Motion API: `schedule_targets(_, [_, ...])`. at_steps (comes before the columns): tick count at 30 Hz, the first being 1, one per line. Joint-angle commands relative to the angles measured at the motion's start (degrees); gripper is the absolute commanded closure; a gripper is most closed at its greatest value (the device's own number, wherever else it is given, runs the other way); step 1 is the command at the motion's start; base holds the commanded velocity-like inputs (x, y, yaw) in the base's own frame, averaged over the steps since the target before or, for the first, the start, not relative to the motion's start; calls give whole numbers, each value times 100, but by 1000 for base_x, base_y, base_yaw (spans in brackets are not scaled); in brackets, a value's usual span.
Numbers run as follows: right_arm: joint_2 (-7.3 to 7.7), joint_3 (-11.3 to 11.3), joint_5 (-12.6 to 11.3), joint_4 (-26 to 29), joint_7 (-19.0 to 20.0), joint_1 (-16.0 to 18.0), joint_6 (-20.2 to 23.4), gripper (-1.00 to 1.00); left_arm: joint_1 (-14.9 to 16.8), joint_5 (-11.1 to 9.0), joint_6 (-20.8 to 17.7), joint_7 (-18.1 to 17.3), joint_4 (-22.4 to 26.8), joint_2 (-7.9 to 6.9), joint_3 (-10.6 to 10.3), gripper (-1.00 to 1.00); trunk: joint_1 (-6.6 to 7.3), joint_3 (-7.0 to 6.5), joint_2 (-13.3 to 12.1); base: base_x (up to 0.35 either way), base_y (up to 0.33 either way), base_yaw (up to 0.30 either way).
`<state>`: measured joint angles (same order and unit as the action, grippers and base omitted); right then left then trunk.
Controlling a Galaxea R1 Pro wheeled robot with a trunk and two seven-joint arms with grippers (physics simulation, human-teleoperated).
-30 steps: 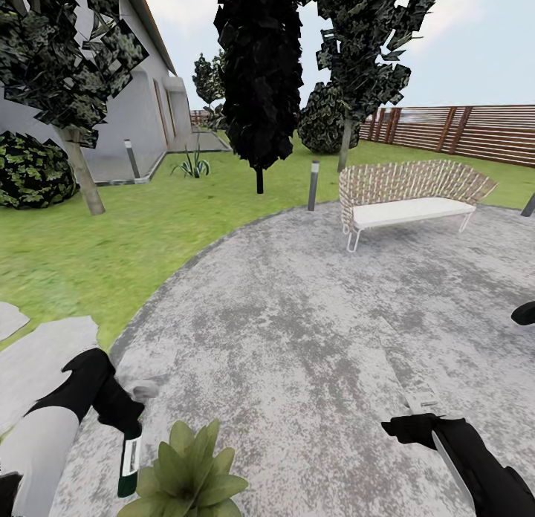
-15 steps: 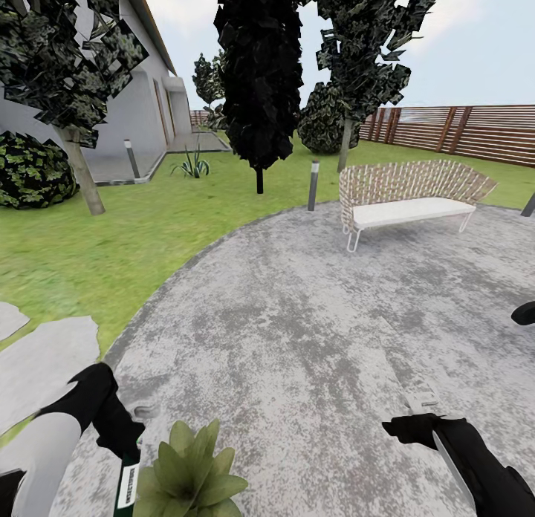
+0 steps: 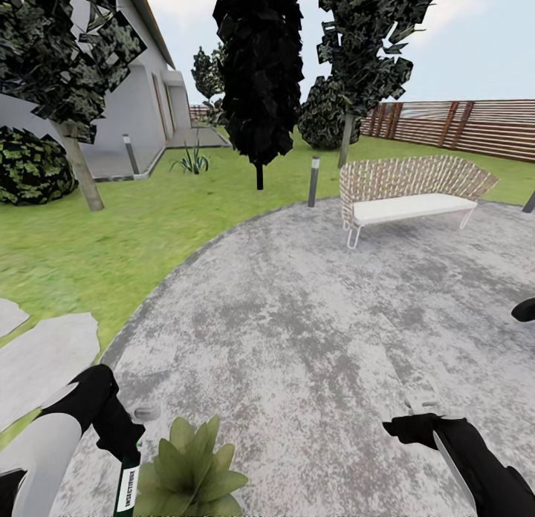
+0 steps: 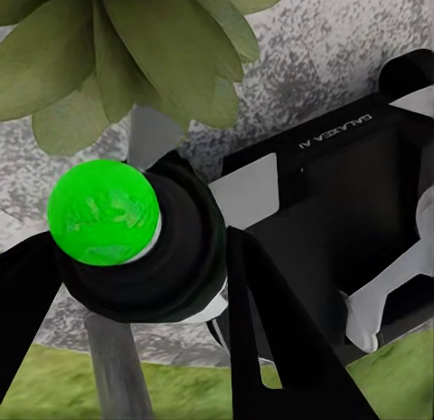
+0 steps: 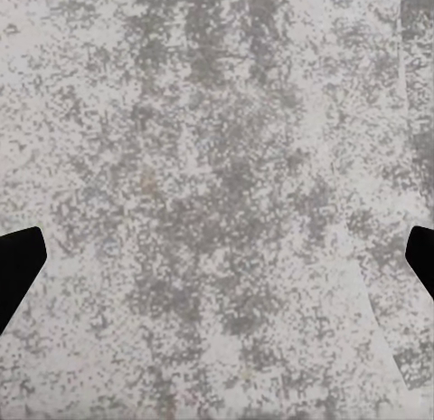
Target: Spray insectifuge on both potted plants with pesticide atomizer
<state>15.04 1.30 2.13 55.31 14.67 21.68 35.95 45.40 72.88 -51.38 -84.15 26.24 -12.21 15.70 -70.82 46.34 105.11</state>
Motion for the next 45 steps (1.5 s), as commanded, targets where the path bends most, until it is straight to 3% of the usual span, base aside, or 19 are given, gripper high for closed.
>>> schedule_targets(1, [-1, 10, 24, 7, 36, 2, 27, -100, 4, 60, -61, -50, 4, 5, 39, 100, 1, 15, 3, 0, 0, 0])
schedule_targets(18, [-10, 10, 34, 6, 27, 2, 27, -100, 4, 60, -65, -49, -30, 17, 39, 100, 1, 171, 3, 0, 0, 0])
schedule_targets(21, [-10, 9, 40, 6, 27, 2, 27, -100, 4, 60, -72, -56, -290, 22, -50, 100, 1, 198, 3, 0, 0, 0])
schedule_targets(24, [-10, 10, 41, 6, 27, 2, 27, -100, 4, 60, -73, -58, -430, 25, -334, 100, 1, 223, 3, 0, 0, 0])
schedule_targets(27, [-10, 7, 41, 6, 27, 2, 27, -100, 4, 60, -74, -58, -462, 25, -484, 100, 1, 245, 3, 0, 0, 0])
schedule_targets(41, [-10, 9, 42, 6, 31, 2, 27, -100, 4, 51, -74, -58, -470, 25, -524, 100, 1, 268, 3, 0, 0, 0])
schedule_targets(45, [-10, 7, 42, 6, 36, 2, 27, -100, 4, 51, -74, -51, -470, 34, -524, 100, 89, 196, -158, 0, 0, 0])
